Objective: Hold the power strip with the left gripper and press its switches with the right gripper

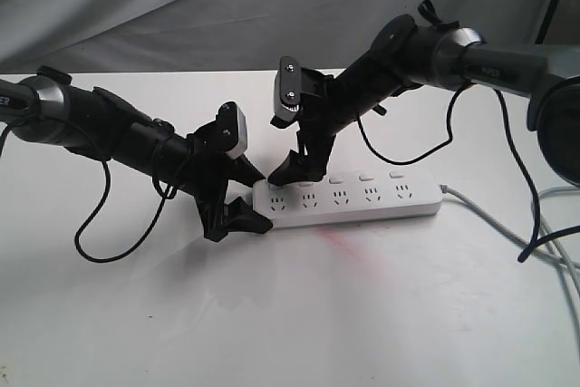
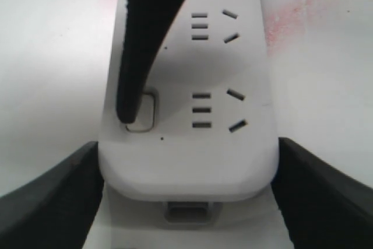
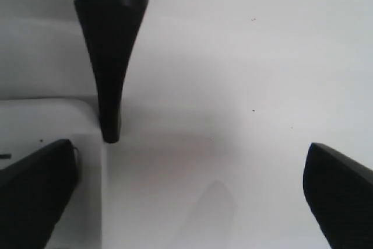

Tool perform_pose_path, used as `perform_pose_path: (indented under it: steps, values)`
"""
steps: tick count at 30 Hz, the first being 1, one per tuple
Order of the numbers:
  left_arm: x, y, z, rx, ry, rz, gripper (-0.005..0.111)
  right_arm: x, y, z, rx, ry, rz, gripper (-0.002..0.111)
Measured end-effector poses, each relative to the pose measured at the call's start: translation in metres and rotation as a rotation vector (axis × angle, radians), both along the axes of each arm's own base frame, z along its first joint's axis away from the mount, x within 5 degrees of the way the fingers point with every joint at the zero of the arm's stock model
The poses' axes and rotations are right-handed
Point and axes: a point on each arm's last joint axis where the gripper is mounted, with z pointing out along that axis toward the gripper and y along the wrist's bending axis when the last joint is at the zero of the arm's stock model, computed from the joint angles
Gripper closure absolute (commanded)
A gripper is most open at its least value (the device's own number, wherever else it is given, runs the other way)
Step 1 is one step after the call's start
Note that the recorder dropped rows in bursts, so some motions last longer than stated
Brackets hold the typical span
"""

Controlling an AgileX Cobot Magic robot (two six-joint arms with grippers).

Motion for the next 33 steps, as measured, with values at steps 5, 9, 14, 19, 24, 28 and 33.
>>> perform_pose_path:
  steps: [5,9,14,19,24,28,33]
  values:
    - [0.0,0.0,0.0,0.0,0.0,0.0,0.107,-0.001,0.007,-0.001,-0.029,-0.012,0.019,0.011]
    - [0.0,0.0,0.0,0.0,0.0,0.0,0.107,-0.001,0.014,0.0,-0.017,-0.016,0.015,0.011]
    - [0.0,0.0,0.0,0.0,0.0,0.0,0.107,-0.001,0.014,0.0,-0.017,-0.015,0.012,0.011]
    - [0.0,0.0,0.0,0.0,0.0,0.0,0.107,-0.002,0.015,0.006,-0.005,-0.016,0.015,0.011]
    - [0.0,0.0,0.0,0.0,0.0,0.0,0.107,-0.003,0.015,0.011,-0.006,-0.017,0.023,0.011]
    - [0.0,0.0,0.0,0.0,-0.001,-0.001,0.107,-0.009,0.015,0.014,-0.011,0.012,0.054,0.011]
    - [0.0,0.0,0.0,0.001,-0.003,-0.002,0.107,-0.013,0.015,0.041,-0.01,-0.006,0.073,0.011]
